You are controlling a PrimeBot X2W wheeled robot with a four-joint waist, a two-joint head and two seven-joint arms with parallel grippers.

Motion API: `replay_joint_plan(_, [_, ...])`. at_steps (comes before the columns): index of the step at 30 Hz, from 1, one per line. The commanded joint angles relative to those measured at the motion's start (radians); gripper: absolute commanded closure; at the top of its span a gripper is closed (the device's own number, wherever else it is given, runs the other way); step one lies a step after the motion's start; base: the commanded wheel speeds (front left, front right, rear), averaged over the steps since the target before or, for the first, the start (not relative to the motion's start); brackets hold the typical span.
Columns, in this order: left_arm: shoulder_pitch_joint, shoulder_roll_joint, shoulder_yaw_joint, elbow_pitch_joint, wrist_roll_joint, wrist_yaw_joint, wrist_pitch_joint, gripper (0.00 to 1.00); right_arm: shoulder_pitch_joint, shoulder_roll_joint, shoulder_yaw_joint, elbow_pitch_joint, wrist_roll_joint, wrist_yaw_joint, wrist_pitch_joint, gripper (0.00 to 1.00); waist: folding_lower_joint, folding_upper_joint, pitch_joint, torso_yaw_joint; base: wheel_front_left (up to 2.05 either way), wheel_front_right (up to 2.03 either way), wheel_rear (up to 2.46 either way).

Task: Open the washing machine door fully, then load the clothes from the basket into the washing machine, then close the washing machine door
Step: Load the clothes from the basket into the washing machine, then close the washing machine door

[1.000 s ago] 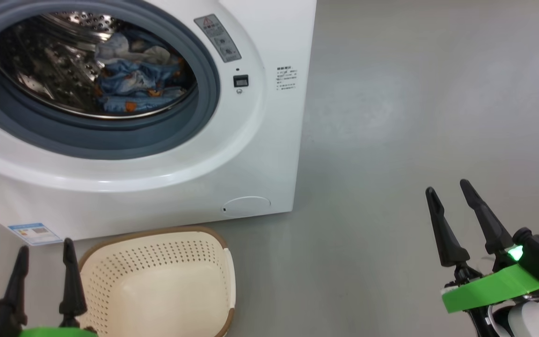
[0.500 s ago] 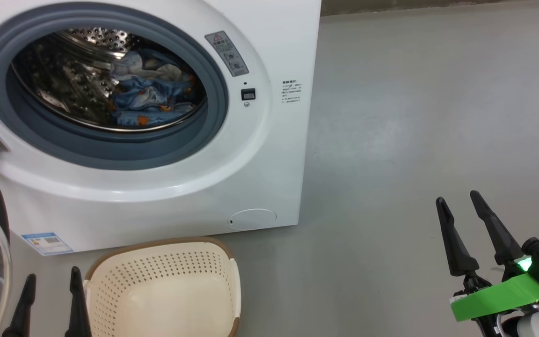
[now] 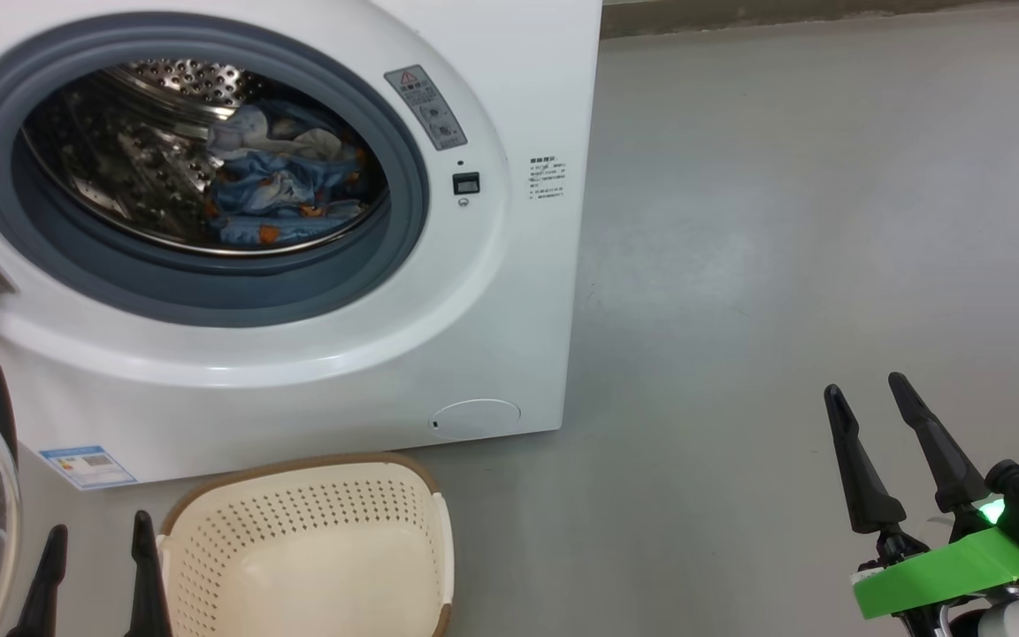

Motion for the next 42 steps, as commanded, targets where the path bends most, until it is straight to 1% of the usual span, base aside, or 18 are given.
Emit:
replay_joint_plan(1, [-0.010,0.016,0.030,-0.034,0.000,0.001,-0.006,0.00,0.001,-0.017,0.012,-0.027,0.003,0.005,-0.008,0.00,0.0000,-0.0001,0.000,0.000,0.00,0.00,0.00])
replay_joint_plan(15, [-0.017,0.026,0.026,-0.034,-0.005,0.001,-0.006,0.00,0.000,-0.013,0.011,-0.030,0.001,0.005,-0.008,0.00,0.0000,-0.0001,0.007,0.004,0.00,0.00,0.00])
replay_joint_plan(33, [-0.020,0.026,0.026,-0.035,-0.001,0.001,-0.006,0.00,0.000,-0.010,0.008,-0.033,0.000,0.005,-0.008,0.00,0.0000,-0.0001,0.012,0.005,0.00,0.00,0.00])
replay_joint_plan(42, [-0.023,0.023,0.032,-0.031,0.001,0.001,-0.006,0.00,-0.004,-0.009,0.007,-0.034,0.000,0.005,-0.008,0.00,0.0000,-0.0001,0.020,0.007,-0.65,0.65,0.00])
